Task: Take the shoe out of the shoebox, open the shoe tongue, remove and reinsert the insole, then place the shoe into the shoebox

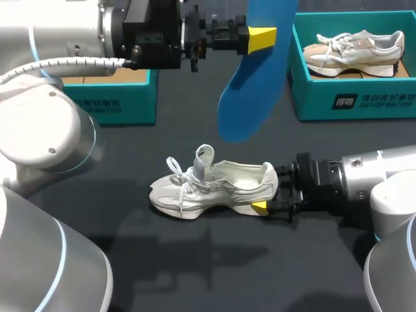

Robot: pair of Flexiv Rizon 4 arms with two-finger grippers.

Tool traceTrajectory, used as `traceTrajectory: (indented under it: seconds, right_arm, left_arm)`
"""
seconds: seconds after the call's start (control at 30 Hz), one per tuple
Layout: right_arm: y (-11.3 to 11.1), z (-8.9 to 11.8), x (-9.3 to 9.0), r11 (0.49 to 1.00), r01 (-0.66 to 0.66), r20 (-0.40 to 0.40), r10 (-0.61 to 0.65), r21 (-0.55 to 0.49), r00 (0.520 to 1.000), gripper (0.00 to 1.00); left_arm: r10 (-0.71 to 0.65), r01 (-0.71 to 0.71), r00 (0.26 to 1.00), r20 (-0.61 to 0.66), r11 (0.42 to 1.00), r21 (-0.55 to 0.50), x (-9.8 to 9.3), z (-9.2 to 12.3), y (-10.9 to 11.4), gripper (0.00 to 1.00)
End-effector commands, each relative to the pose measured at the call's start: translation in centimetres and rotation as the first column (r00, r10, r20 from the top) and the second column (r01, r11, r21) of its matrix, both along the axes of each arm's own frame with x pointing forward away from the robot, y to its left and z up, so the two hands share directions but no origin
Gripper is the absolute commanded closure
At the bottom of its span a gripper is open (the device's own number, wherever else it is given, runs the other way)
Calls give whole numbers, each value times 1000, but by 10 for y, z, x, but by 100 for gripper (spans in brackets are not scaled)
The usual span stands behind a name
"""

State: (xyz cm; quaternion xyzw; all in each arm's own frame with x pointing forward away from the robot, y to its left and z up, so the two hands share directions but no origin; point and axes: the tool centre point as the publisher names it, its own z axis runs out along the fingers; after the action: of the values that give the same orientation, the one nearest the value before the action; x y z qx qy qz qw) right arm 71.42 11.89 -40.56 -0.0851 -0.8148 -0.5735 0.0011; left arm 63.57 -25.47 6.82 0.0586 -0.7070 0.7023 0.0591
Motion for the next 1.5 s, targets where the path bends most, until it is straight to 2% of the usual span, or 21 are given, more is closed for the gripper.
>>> traceTrajectory:
  seconds: [0.03,0.4,0.77,1.5]
  right_arm:
    - [0,1,-1,1000,2,0,-2,-3,1000,100]
    - [0,1,-1,1000,2,0,-2,-3,1000,100]
    - [0,1,-1,1000,2,0,-2,-3,1000,100]
    - [0,1,-1,1000,2,0,-2,-3,1000,100]
  left_arm:
    - [-2,2,1000,0,1000,-2,-11,-7,16,100]
    - [6,-7,998,-60,1000,-21,-12,-22,27,100]
    - [-2,-1,994,-107,999,-33,-24,-37,34,100]
    - [8,-14,991,-130,999,-45,-27,-39,38,100]
